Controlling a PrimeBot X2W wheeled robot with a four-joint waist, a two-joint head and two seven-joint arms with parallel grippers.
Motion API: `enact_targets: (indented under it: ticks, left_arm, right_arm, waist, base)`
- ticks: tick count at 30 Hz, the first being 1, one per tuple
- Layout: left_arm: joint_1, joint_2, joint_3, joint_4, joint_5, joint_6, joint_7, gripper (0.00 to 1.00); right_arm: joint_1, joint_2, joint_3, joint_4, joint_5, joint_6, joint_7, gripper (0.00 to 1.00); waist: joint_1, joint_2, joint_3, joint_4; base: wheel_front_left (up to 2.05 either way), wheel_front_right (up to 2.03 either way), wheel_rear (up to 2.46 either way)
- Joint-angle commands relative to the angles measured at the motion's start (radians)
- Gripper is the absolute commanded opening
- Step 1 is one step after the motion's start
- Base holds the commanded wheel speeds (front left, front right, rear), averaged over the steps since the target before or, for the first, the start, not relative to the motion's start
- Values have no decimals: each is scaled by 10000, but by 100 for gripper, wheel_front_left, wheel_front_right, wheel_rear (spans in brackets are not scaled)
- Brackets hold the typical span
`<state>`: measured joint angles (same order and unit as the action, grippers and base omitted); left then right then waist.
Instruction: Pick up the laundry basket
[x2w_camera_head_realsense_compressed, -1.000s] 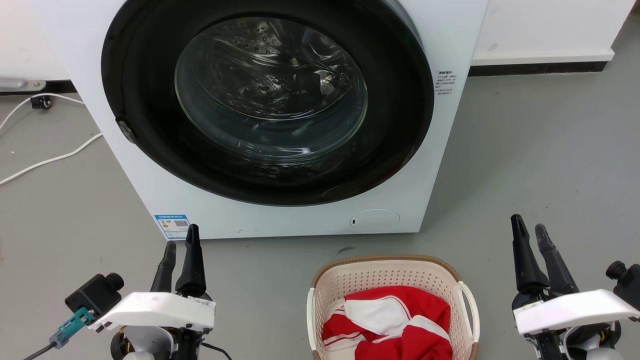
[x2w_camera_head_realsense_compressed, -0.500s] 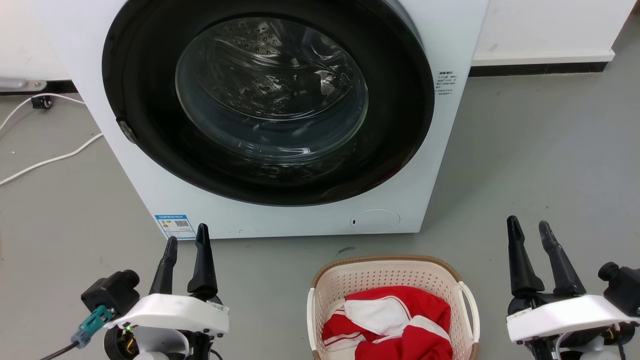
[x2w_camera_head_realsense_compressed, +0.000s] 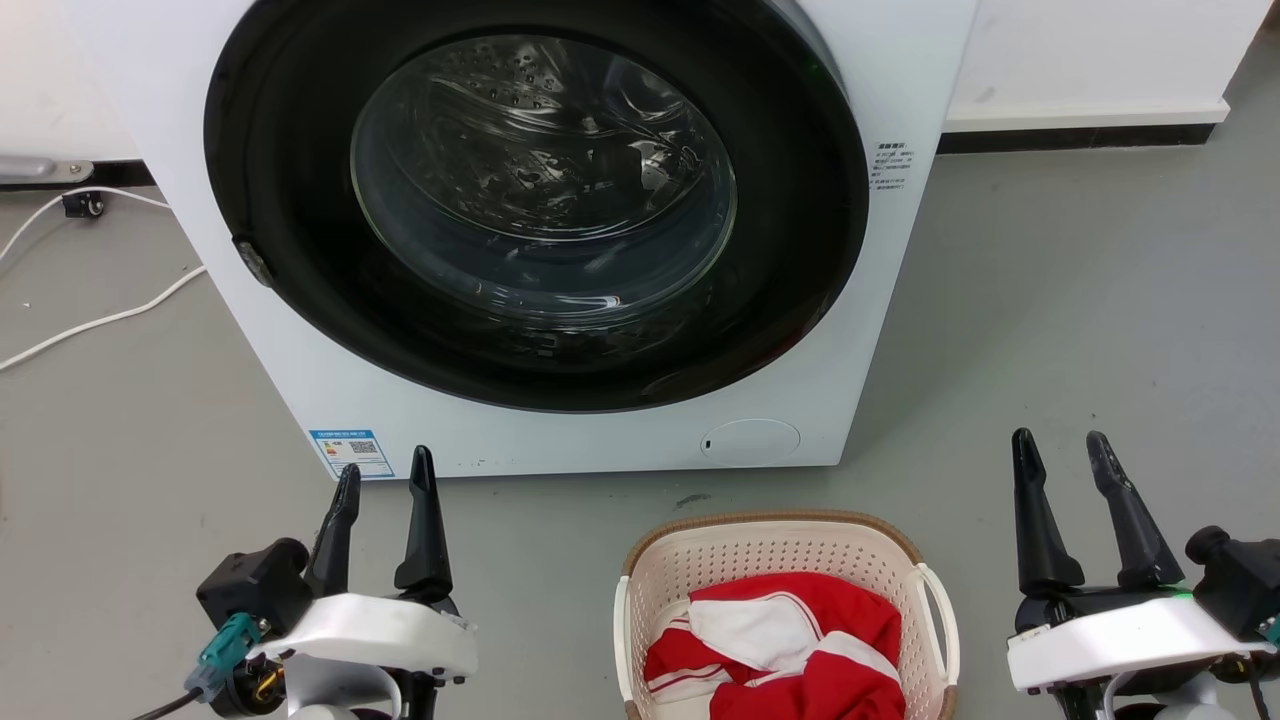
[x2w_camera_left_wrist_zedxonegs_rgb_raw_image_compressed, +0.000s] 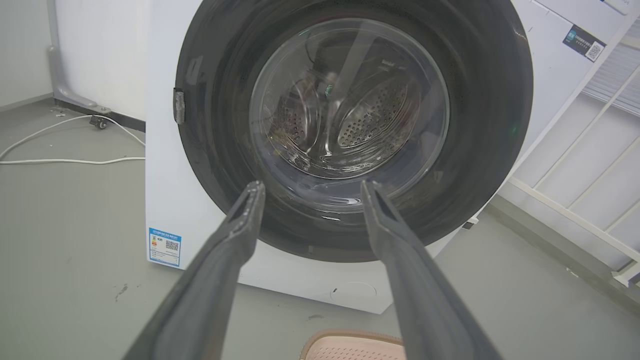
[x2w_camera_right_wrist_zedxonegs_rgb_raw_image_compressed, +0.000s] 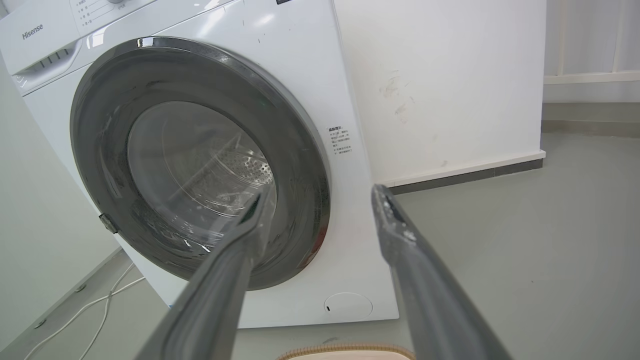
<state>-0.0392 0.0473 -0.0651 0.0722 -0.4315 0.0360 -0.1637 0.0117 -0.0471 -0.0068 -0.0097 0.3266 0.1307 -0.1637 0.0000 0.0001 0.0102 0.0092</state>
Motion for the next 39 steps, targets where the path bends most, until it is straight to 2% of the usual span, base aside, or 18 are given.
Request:
enact_targets:
  ticks: [1,23,39]
  left_arm:
    - [61,33,-52,-85,325,56,-109,100]
    - [196,38,-275,352,2183,290,-600,100]
    - [293,41,-362,553,2821,93,-878,100]
  right_arm:
    - [57,-40,-16,-184,-307,1,-110,100]
    - [331,-47,32,-285,-2076,-1,-601,100]
    - [487,-50,64,-236,-2632,-1,-879,100]
  waist:
    - [0,-1,-6,0]
    - [0,-1,-12,-18]
    - [0,-1,-69,6]
  base:
    - [0,0,0]
    - [0,0,0]
    - [0,0,0]
